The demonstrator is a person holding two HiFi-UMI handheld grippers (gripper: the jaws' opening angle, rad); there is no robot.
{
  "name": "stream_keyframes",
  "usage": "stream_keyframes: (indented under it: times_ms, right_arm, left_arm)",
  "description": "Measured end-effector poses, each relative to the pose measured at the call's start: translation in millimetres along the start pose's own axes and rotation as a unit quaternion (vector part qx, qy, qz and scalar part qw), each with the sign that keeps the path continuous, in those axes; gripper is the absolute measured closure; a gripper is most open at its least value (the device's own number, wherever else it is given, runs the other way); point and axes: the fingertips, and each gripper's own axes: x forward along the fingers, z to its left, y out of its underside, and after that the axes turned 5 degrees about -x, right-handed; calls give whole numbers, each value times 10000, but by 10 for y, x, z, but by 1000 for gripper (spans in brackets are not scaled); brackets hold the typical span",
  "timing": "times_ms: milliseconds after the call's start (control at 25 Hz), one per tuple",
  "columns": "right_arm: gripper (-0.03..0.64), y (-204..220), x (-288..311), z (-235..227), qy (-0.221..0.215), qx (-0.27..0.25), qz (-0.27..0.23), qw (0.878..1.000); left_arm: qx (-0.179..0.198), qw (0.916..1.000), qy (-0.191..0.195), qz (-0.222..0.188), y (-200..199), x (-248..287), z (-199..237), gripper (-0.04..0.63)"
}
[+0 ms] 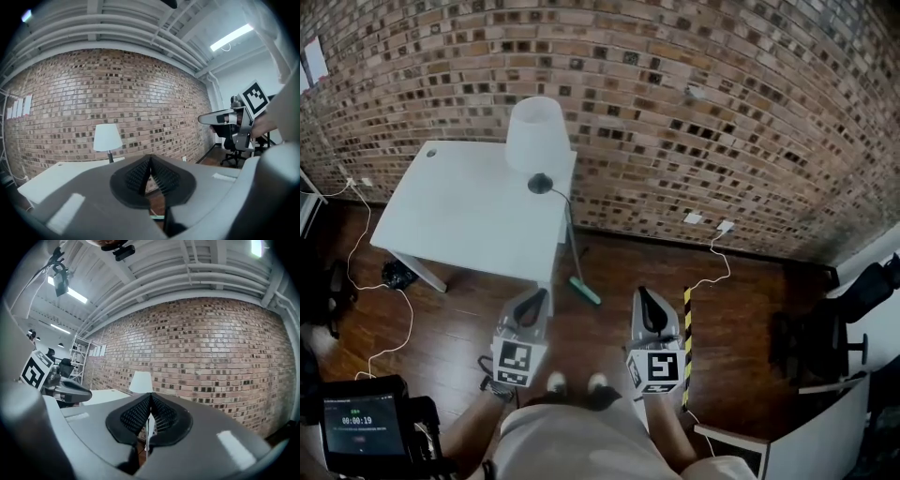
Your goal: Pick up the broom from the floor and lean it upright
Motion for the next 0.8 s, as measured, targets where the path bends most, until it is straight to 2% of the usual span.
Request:
stream_keyframes:
  times_ms: [200, 440, 640, 800]
  right_arm:
    - [604, -125, -260, 2, 42, 32, -87, 9999]
    - [603, -127, -1001, -156, 108, 485, -226, 9985]
    - [603, -68, -1945, -210, -312, 423, -195, 9984]
    - [604, 204, -2766, -393, -404, 566, 18, 9976]
  left_arm:
    - [60, 9999, 78, -91, -82, -150, -217, 594]
    - [222, 9997, -37, -64, -136, -663, -809, 594]
    - [207, 9992, -287, -164, -119, -1232, -1586, 594]
    - [167, 9987, -478, -16, 88, -1721, -2218, 594]
